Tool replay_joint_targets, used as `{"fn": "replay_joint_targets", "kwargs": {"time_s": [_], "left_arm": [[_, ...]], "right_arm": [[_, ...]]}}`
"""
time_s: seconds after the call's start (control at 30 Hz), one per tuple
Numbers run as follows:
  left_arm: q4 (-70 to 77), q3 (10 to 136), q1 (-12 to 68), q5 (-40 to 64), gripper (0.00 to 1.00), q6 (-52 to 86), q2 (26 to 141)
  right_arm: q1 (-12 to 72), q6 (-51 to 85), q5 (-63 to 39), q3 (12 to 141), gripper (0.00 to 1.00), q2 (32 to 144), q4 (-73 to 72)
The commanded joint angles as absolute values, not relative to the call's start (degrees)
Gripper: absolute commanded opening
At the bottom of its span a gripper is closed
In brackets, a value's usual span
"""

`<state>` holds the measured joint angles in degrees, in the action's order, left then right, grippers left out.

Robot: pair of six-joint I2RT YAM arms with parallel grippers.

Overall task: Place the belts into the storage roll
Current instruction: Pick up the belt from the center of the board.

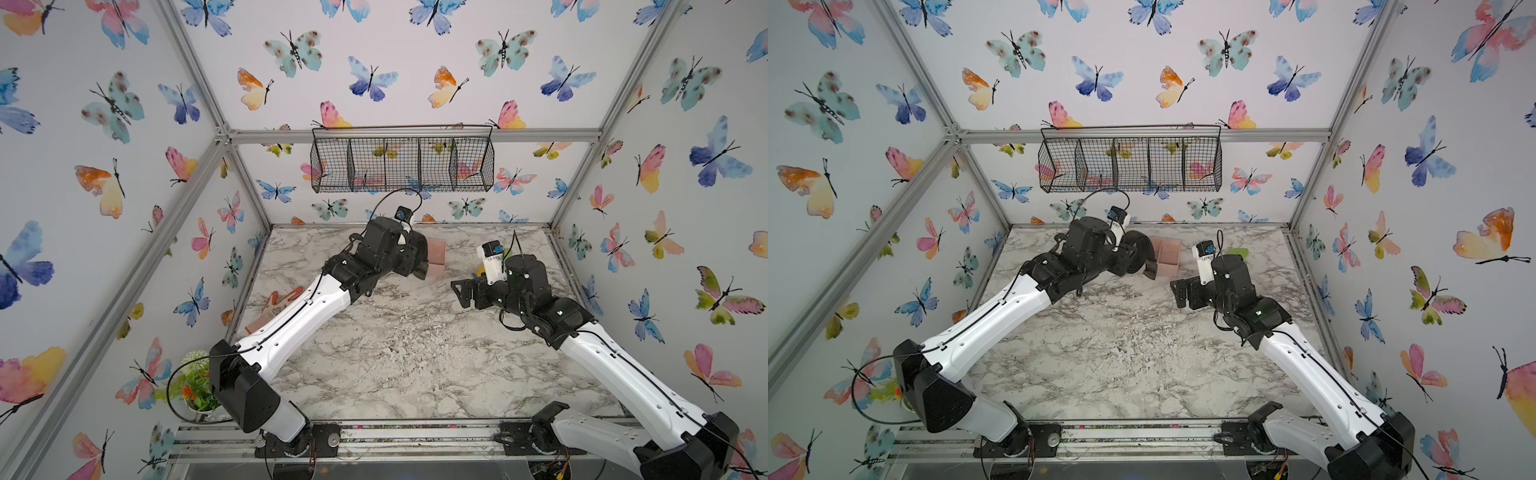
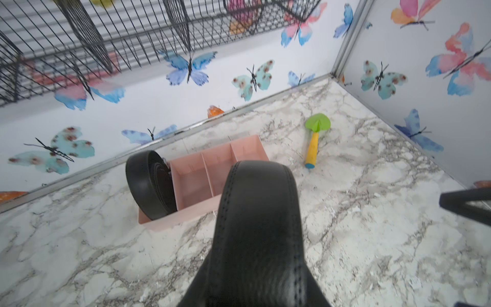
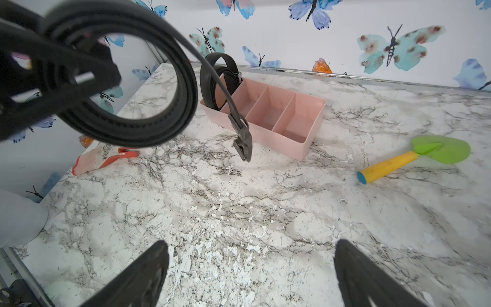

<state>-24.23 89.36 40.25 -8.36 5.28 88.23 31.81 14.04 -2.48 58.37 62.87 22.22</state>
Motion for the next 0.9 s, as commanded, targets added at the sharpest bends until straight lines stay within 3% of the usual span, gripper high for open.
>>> {"fn": "replay_joint_targets", "kwargs": {"time_s": [0.0, 0.87], "left_arm": [[-17.45, 93.76, 39.62, -11.15, 0.34, 3.91, 91.03], [-1.00, 91.24, 37.31, -14.86, 0.32, 3.95, 101.54]], "right_arm": [[31.51, 14.51, -0.88, 57.89, 0.99, 61.85, 22.06], [29.09, 10.63, -0.77, 54.69, 0.99, 60.60, 20.70]]}}
